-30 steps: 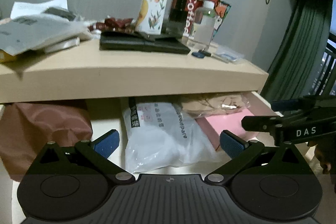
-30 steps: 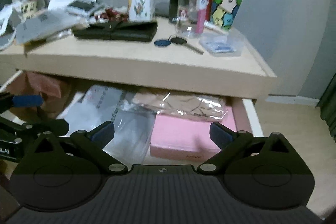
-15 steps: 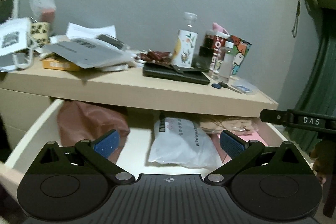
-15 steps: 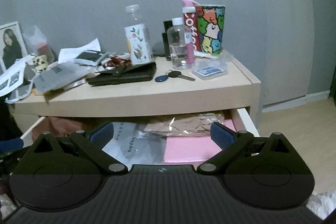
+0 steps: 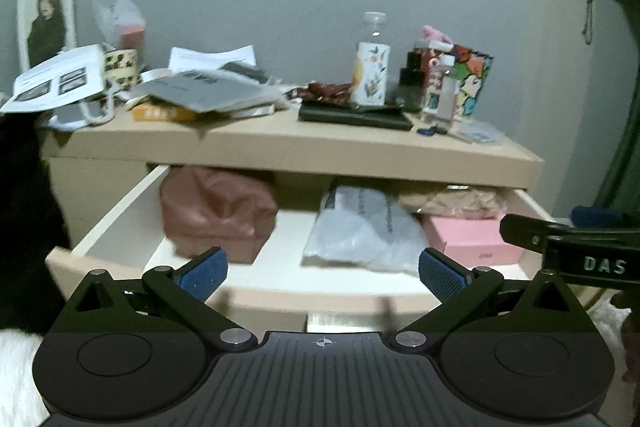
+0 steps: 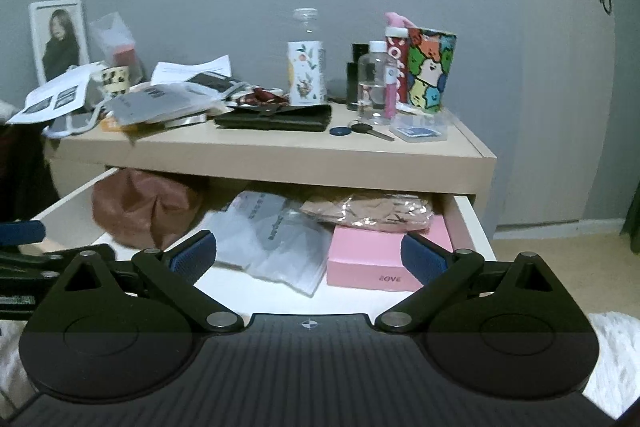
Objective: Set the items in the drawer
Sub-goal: 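Raise the right tool out of the drawer and back away, then move the left tool to the drawer's metal handle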
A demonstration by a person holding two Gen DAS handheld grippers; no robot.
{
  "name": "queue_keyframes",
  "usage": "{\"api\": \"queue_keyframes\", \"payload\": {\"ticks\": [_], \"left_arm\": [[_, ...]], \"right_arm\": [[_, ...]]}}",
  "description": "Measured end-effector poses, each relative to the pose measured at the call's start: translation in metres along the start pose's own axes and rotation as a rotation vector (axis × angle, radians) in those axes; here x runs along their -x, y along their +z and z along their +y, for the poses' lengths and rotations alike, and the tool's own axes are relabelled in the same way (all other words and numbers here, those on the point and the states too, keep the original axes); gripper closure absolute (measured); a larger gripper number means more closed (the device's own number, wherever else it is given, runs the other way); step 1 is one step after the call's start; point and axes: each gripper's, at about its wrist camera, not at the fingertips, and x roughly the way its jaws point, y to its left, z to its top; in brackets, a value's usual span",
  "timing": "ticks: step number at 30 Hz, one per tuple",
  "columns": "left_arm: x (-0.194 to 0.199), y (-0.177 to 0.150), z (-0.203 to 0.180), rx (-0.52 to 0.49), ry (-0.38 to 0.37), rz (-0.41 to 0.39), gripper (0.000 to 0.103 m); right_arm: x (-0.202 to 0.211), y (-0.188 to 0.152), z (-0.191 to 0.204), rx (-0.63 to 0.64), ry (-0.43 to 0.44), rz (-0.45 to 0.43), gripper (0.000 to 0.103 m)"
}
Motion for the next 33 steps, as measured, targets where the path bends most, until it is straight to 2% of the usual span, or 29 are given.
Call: {"api": "queue_keyframes", "payload": {"ticks": [5, 10, 14, 19, 23, 28, 33], "left_arm": [[0.010, -0.014, -0.008, -0.005, 0.020, -0.009, 0.000], [0.009, -0.020, -0.020, -0.034, -0.014, 0.046, 0.000], [0.006, -0.025, -0.028, -0.038, -0.006, 0.070, 0.000], [-0.008, -0.029, -0.029, 0.029, 0.030, 0.130, 0.000], [-0.017, -0.030, -0.028, 0.068, 0.022, 0.168, 0.000], [-0.027, -0.031, -0.030, 0.066, 0.056, 0.175, 0.000], [-0.028, -0.033, -0.032, 0.060, 0.046, 0.160, 0.000]], "right_arm": [[0.010, -0.002, 0.002, 0.005, 0.012, -0.003, 0.001], [0.012, -0.001, -0.006, -0.052, 0.005, 0.009, 0.001], [0.013, 0.001, -0.011, -0.091, 0.000, 0.016, 0.001], [0.010, -0.003, -0.019, -0.118, 0.002, 0.022, 0.001], [0.008, -0.004, -0.023, -0.141, 0.004, 0.030, 0.001], [0.005, -0.005, -0.025, -0.154, 0.013, 0.040, 0.001], [0.004, -0.005, -0.026, -0.161, 0.019, 0.047, 0.001]]}}
